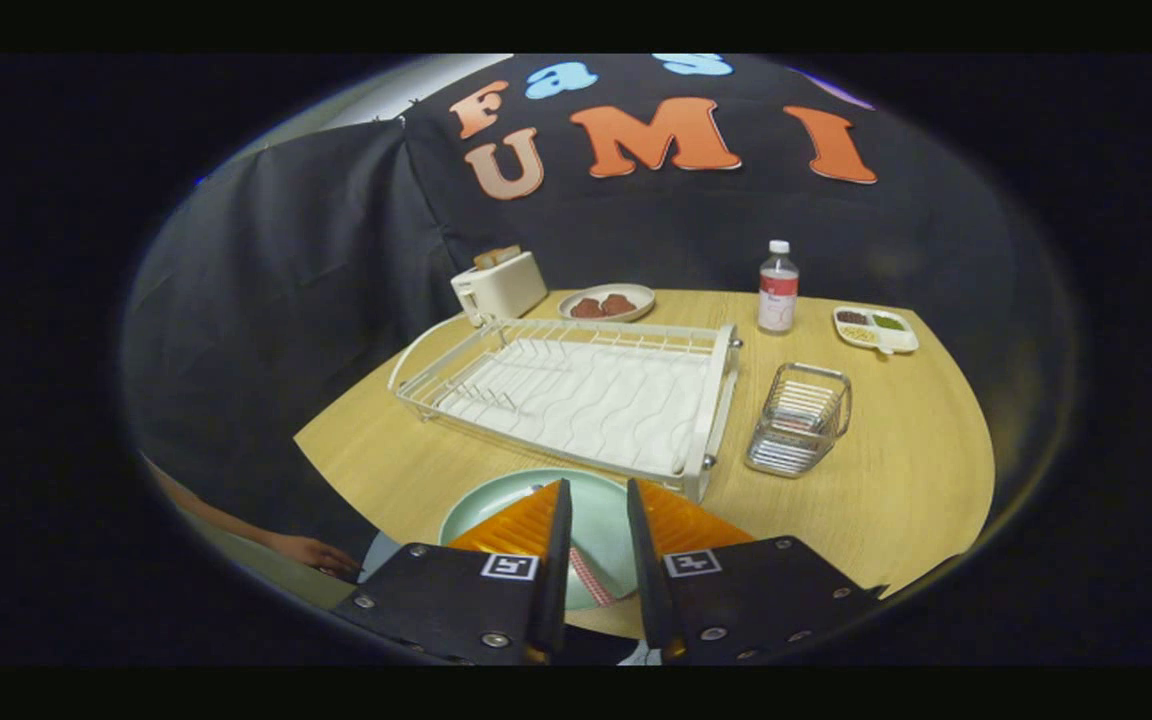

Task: Take the plate from the dish rack, then take the spoon from the basket and place it into the plate.

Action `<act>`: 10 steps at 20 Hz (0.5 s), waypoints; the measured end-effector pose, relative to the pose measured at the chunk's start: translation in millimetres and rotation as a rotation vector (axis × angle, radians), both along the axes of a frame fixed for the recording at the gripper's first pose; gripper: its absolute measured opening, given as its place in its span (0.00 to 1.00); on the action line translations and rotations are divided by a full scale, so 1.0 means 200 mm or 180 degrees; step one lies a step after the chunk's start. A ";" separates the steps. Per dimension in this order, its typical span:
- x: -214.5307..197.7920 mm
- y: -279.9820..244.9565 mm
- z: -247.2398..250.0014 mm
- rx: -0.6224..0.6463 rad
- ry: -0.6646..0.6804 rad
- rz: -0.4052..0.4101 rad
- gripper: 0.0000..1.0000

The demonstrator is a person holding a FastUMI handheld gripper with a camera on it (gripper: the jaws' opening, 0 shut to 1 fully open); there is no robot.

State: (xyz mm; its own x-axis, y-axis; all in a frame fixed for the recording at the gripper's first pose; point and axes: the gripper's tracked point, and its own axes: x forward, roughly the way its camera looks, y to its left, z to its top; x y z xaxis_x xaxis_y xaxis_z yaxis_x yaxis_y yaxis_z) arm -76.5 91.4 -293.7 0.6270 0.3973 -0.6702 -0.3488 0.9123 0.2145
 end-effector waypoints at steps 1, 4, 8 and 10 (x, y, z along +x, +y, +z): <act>0.05 -0.01 0.09 0.0020 -0.0137 -0.0050 0.35; 0.21 -0.06 0.37 0.0067 -0.0606 -0.0205 0.44; 0.37 -0.12 0.69 0.0118 -0.1110 -0.0375 0.64; 0.43 -0.13 0.82 0.0172 -0.1282 -0.0420 0.73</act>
